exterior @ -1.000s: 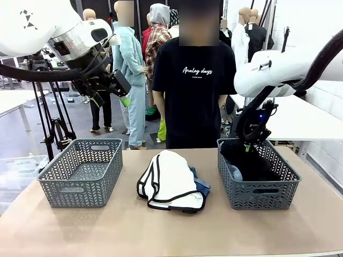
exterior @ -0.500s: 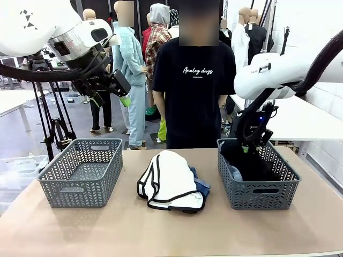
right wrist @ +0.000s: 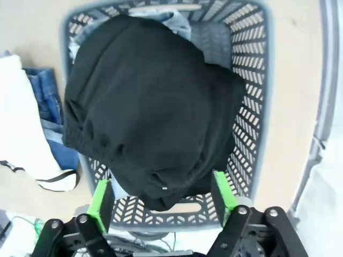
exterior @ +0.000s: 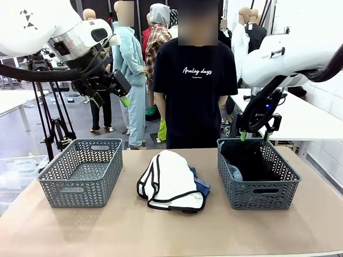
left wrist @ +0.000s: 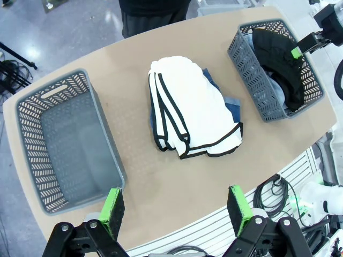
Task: Sort the tops and bottoms.
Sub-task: Sort the clothes according to human instructions, then lift clothes from the center of the table with your left hand.
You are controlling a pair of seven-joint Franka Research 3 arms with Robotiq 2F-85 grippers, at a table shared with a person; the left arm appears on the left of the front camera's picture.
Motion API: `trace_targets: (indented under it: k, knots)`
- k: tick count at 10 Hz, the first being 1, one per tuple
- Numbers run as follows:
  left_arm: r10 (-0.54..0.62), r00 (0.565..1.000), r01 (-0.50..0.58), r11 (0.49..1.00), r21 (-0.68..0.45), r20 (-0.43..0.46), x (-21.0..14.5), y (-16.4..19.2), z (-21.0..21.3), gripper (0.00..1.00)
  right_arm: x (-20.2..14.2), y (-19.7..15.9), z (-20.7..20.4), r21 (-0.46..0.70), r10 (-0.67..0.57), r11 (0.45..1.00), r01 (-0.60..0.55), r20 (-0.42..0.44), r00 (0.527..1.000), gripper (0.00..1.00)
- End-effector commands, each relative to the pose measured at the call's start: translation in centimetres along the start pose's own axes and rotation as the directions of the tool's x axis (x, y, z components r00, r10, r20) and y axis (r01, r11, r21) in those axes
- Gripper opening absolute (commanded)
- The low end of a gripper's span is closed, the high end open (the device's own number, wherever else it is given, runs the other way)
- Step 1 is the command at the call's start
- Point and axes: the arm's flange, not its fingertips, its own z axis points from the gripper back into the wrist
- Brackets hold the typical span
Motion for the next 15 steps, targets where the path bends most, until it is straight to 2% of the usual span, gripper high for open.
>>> trace_targets:
  k: [1, 2, 3, 15]
  knots:
    - [0.001, 1.0, -0.001, 1.0, 0.005, 0.005, -0.1, 0.1, 0.1, 1.0, -0.8, -0.6, -0.6, -0.004, -0.038, 0.999, 0.038, 0.034, 0.999, 1.0]
    - [0.001, 1.0, -0.001, 1.0, 0.005, 0.005, -0.1, 0.1, 0.1, 1.0, -0.4, -0.4, -0.9, -0.019, -0.049, 0.999, 0.05, 0.014, 0.999, 1.0]
    - [0.001, 1.0, -0.001, 1.0, 0.005, 0.005, -0.1, 0.1, 0.1, 1.0, -0.3, -0.3, 0.5, 0.001, -0.01, 1.0, 0.01, 0.013, 1.0, 1.0]
    - [0.001, 1.0, -0.001, 1.0, 0.005, 0.005, -0.1, 0.1, 0.1, 1.0, -0.4, -0.3, 0.5, 0.0, -0.017, 1.0, 0.017, 0.013, 1.0, 1.0]
